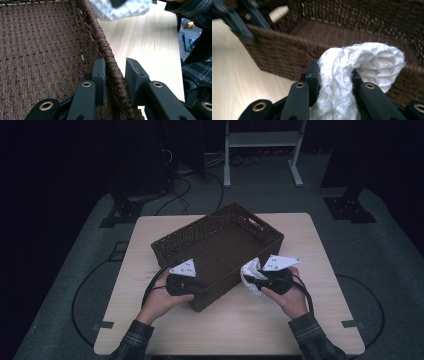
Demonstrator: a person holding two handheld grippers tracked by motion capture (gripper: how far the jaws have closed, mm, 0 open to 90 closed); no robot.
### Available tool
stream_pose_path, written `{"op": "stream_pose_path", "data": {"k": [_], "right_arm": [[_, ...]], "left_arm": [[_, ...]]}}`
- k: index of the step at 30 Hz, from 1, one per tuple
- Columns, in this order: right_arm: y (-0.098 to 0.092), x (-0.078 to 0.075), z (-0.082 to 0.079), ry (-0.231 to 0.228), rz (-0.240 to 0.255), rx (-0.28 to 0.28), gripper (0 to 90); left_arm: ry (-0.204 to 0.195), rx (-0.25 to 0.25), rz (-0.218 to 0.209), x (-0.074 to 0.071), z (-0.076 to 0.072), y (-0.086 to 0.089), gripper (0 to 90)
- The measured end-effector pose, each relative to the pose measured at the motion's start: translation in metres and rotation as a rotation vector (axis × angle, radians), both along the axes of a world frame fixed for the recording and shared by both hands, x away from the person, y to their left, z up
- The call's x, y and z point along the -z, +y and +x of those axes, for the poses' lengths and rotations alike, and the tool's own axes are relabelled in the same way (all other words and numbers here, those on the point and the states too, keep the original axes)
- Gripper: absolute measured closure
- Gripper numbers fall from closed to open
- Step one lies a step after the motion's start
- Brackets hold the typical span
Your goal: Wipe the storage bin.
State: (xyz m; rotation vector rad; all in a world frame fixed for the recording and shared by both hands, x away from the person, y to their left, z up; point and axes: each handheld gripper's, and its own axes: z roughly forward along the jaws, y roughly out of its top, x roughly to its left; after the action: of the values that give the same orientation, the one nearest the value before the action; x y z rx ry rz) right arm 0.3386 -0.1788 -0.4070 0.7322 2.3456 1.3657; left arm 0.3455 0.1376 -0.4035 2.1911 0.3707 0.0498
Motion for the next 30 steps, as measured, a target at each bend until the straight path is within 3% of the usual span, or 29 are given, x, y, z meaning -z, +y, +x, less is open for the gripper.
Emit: {"op": "stream_pose_path", "data": {"k": [5,30], "right_arm": [[0.006,-0.005,-0.004,-0.008,0.027,-0.030,70.6],[0.032,0.042,0.011,0.118,-0.068,-0.078,71.0]], "left_arm": [[0.000,0.000,0.002,0.000,0.000,0.000,69.8],[0.001,-0.001,0.003,0.000,0.000,0.000,69.8]]}}
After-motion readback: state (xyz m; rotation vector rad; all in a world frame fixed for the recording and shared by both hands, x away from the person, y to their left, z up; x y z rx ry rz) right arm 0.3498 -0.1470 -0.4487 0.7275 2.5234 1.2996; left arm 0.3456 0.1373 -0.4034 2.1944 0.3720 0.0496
